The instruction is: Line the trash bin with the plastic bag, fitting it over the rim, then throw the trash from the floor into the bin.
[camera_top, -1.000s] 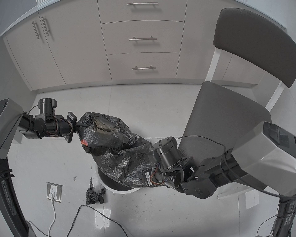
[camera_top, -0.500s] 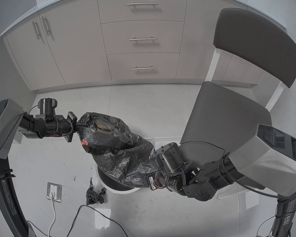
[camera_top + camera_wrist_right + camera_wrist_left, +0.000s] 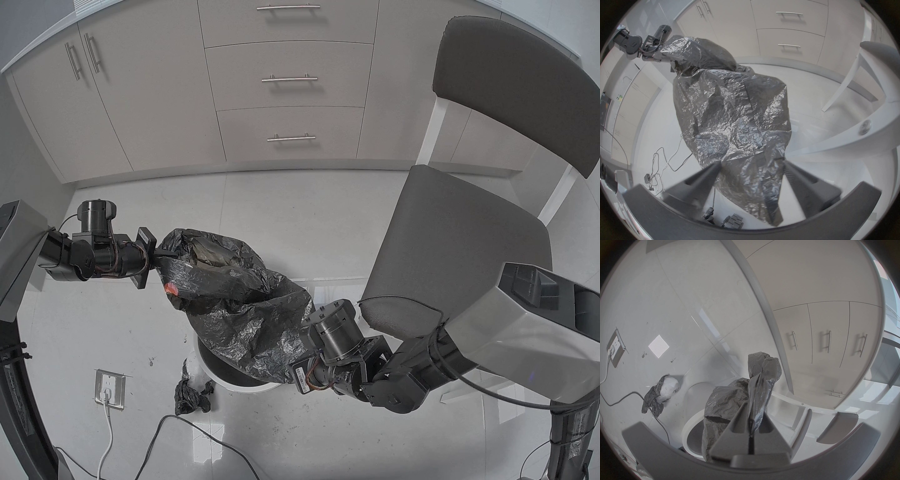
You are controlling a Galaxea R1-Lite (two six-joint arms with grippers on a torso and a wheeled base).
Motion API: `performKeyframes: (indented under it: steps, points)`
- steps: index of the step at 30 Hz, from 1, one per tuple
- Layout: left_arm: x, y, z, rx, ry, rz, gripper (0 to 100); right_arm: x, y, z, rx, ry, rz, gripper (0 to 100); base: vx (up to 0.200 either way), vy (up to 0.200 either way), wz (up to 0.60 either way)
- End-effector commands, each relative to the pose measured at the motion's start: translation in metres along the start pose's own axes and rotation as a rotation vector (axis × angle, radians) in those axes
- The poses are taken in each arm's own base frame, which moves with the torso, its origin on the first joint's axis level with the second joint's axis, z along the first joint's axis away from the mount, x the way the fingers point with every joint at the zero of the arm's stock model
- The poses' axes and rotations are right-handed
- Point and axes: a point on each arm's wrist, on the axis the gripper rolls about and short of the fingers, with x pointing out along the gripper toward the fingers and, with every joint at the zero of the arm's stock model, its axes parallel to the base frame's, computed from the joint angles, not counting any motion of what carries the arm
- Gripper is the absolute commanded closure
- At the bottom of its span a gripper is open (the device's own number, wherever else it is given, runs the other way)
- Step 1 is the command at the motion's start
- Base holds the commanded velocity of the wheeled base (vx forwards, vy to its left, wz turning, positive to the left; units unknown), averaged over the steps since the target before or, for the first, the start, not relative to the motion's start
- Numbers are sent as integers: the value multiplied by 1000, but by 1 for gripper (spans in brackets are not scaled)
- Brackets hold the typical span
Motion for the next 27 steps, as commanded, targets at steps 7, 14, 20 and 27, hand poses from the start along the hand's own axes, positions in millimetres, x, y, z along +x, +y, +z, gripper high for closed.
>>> performKeyframes:
  steps: [7, 14, 20, 27]
  points:
    - [-4, -4, -2, 2, -1, -3, 100, -1, 14, 10, -18, 58, 101, 100, 0, 0, 0]
    - [-13, -10, -5, 11, -9, -11, 100, 12, 24, 21, -18, 26, 117, 100, 0, 0, 0]
    - [-14, -10, -8, 9, -3, -8, 100, 27, 38, 29, -32, 40, 148, 100, 0, 0, 0]
    - [-14, -10, -10, 7, 3, -6, 100, 47, 44, 39, -27, 39, 192, 100, 0, 0, 0]
